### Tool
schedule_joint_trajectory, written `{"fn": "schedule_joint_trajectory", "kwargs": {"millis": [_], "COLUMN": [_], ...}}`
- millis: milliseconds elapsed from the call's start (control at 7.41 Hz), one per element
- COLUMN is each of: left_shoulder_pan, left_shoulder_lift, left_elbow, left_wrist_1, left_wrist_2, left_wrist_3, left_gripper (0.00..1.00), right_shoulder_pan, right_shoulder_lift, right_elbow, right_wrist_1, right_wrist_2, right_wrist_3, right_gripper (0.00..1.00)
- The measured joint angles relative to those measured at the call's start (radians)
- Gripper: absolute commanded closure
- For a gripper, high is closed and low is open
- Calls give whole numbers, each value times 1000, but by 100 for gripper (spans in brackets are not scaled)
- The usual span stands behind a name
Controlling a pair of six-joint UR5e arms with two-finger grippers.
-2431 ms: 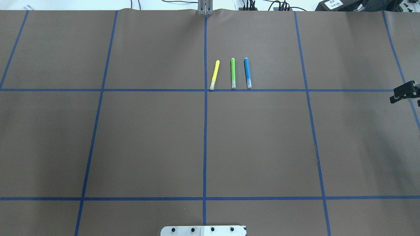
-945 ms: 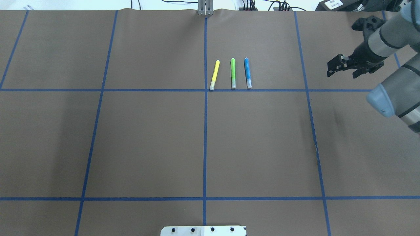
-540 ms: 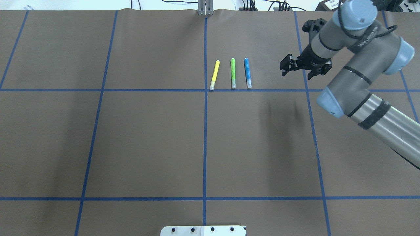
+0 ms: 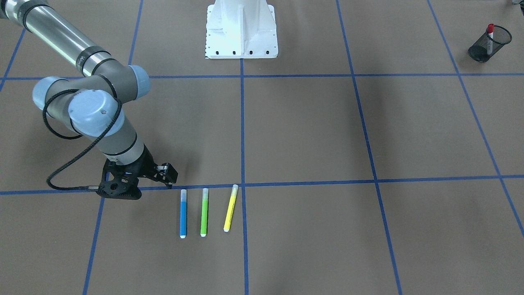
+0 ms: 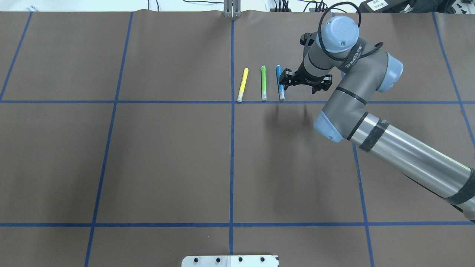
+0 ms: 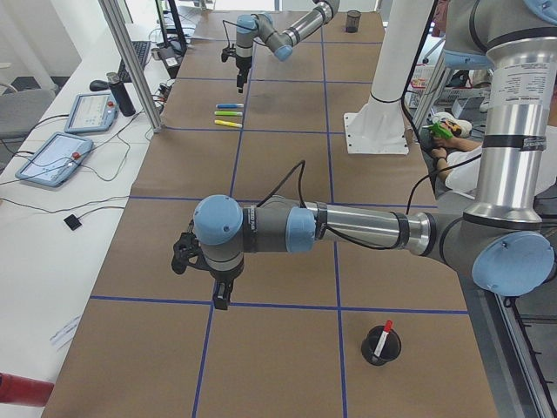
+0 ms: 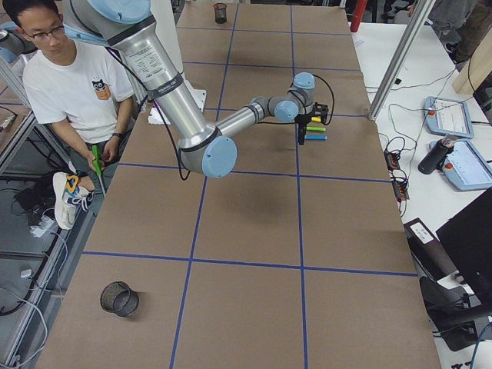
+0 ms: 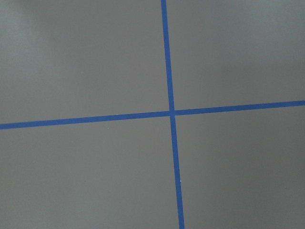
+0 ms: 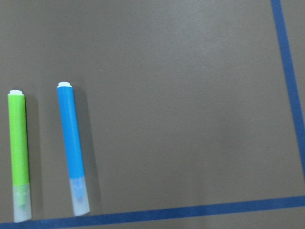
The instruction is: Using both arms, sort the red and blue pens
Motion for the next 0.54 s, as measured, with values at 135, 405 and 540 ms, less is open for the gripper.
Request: {"fn": "schedule_joint_trajectory", "kwargs": {"millis": [135,405,540], "left_shoulder_pan": [5,10,10], "left_shoulder_lift": [-8,-12,-13], "left_elbow": [-7,-17,-21], "left_wrist_1": [-1,-2,-1], "left_wrist_2": [-1,-2,-2], "left_wrist_3": [-25,-45,-48], "left_gripper": [0,0,0], "right_shoulder_pan": [-8,-24,-28], "right_shoulder_lift": [33,82,88], "right_elbow": [-63,-153,-167], "right_wrist_1": [43,83,86], "right_wrist_2": [-11,-12,3], "right_wrist_3": [14,37,41], "right_gripper": [9,40,59]}}
